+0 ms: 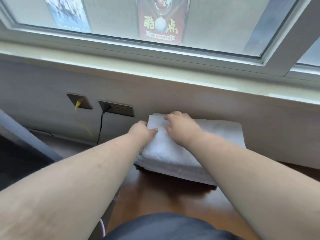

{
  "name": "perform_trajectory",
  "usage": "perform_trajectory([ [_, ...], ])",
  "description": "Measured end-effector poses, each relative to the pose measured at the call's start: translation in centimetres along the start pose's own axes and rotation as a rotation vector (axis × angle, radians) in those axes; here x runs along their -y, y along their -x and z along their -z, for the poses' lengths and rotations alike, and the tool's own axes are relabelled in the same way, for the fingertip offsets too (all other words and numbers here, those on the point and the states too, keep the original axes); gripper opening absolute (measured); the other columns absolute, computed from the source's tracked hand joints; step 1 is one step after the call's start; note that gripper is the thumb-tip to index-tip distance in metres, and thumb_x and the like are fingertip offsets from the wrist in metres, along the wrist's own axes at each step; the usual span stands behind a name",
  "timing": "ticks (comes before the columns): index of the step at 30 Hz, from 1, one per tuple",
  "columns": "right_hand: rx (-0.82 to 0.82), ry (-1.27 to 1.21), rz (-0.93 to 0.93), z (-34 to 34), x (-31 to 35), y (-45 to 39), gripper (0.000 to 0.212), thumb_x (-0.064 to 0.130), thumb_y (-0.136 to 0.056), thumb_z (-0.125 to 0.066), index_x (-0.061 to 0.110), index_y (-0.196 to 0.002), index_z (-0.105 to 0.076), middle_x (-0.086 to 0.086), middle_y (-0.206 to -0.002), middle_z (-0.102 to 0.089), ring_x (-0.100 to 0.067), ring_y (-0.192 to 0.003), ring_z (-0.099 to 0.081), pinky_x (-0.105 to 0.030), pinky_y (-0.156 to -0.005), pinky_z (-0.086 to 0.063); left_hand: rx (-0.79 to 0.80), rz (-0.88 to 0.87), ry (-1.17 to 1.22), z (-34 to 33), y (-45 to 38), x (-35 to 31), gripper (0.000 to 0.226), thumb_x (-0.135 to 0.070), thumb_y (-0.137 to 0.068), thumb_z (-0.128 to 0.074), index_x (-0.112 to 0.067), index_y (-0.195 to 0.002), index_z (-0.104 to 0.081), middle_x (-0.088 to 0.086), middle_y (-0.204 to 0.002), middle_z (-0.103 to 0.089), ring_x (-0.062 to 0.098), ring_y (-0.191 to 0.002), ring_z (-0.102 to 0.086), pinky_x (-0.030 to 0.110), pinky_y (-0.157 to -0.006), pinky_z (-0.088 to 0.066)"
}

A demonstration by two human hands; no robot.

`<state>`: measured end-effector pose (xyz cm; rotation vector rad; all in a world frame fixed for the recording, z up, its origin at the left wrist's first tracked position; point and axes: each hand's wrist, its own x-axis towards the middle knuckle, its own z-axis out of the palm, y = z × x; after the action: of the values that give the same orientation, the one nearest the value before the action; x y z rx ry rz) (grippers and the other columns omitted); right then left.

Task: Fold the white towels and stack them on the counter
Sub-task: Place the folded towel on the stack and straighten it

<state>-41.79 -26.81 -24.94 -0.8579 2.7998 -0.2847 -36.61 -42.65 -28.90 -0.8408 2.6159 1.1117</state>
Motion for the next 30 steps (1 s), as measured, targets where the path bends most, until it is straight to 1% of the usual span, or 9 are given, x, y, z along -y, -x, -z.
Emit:
perform_trajectory([
  [4, 0.06, -0.066, -0.017, 0.1, 1.6, -3.4, 0.038, 0.02, -0.095, -0.046, 0.018, -0.133, -0.048, -0.011, -0.129, -0.054, -0.032, -0.113, -0.057, -0.037, -0.092, -0.047, -0.092, -0.099, 0.224, -0.3, -0.1, 0.7, 0.027, -0.038, -0.093, -0.059, -0.026, -0.118, -0.056, -0.015, -0.086, -0.056, 0.008, -0.077, -0.055, 0.024, -0.059, -0.036],
  [7, 0.105, 0.017, -0.024, 0.3, 1.7, -5.4, 0.018, 0.021, -0.096, -0.049, 0.013, -0.109, -0.058, -0.009, -0.113, -0.064, -0.028, -0.103, -0.062, -0.031, -0.079, -0.045, -0.092, -0.113, 0.244, -0.1, -0.5, 0.7, 0.021, -0.043, -0.094, -0.057, -0.028, -0.109, -0.054, -0.014, -0.088, -0.058, 0.015, -0.085, -0.058, 0.022, -0.061, -0.036],
  [9, 0.052, -0.015, -0.044, 0.5, 1.1, -6.0, 0.013, 0.023, -0.098, -0.048, 0.016, -0.098, -0.058, -0.007, -0.107, -0.065, -0.028, -0.101, -0.062, -0.028, -0.075, -0.04, -0.016, -0.073, 0.222, 0.0, -0.7, 1.0, 0.037, -0.051, -0.088, -0.06, -0.031, -0.117, -0.048, -0.01, -0.099, -0.059, 0.016, -0.093, -0.058, 0.025, -0.069, -0.04],
  [11, -0.028, -0.075, -0.082, 0.5, 0.5, -6.3, 0.018, 0.026, -0.099, -0.047, 0.016, -0.103, -0.062, -0.007, -0.107, -0.066, -0.03, -0.101, -0.062, -0.029, -0.075, -0.041, 0.063, -0.022, 0.231, 0.0, -0.7, 1.6, 0.057, -0.059, -0.078, -0.066, -0.032, -0.122, -0.042, -0.009, -0.107, -0.06, 0.014, -0.096, -0.061, 0.029, -0.076, -0.046],
  [15, -0.195, -0.205, -0.18, 0.5, 0.0, -7.0, 0.026, 0.024, -0.098, -0.046, 0.019, -0.118, -0.062, -0.007, -0.114, -0.068, -0.031, -0.104, -0.064, -0.035, -0.085, -0.051, 0.128, 0.03, 0.244, 0.6, -0.3, 2.4, 0.068, -0.068, -0.064, -0.068, -0.035, -0.119, -0.045, -0.007, -0.106, -0.063, 0.013, -0.093, -0.063, 0.029, -0.071, -0.049],
  [21, -0.179, -0.407, -0.155, -1.1, 0.4, -5.2, 0.045, 0.016, -0.092, -0.05, 0.026, -0.136, -0.045, -0.002, -0.137, -0.053, -0.026, -0.115, -0.059, -0.029, -0.091, -0.042, 0.062, -0.035, 0.126, 0.8, -0.6, 2.6, 0.045, -0.048, -0.087, -0.066, -0.023, -0.122, -0.058, -0.012, -0.098, -0.058, 0.004, -0.083, -0.055, 0.024, -0.067, -0.04],
  [24, -0.195, -0.368, -0.096, -1.8, -0.6, -3.2, 0.04, 0.022, -0.091, -0.055, 0.025, -0.13, -0.053, -0.001, -0.136, -0.05, -0.021, -0.106, -0.059, -0.027, -0.083, -0.041, 0.056, -0.054, 0.081, 1.1, -0.6, 1.9, 0.034, -0.041, -0.092, -0.06, -0.02, -0.118, -0.058, -0.007, -0.098, -0.06, 0.012, -0.084, -0.056, 0.027, -0.069, -0.04],
  [26, -0.209, -0.338, -0.126, -2.0, -2.0, -1.4, 0.037, 0.024, -0.091, -0.054, 0.02, -0.128, -0.057, -0.003, -0.132, -0.052, -0.024, -0.111, -0.056, -0.031, -0.091, -0.044, 0.032, -0.031, 0.035, 1.3, -0.7, 1.4, 0.025, -0.037, -0.093, -0.055, -0.019, -0.11, -0.056, -0.003, -0.092, -0.06, 0.014, -0.073, -0.054, 0.027, -0.06, -0.039],
  [30, -0.278, -0.209, -0.224, -1.4, -5.7, 3.0, 0.036, 0.026, -0.094, -0.049, 0.017, -0.127, -0.06, -0.003, -0.132, -0.055, -0.026, -0.12, -0.052, -0.037, -0.099, -0.042, 0.014, 0.101, -0.133, 1.2, -0.6, -0.4, 0.035, -0.025, -0.093, -0.048, -0.005, -0.123, -0.048, 0.01, -0.1, -0.059, 0.022, -0.076, -0.054, 0.03, -0.064, -0.042],
])
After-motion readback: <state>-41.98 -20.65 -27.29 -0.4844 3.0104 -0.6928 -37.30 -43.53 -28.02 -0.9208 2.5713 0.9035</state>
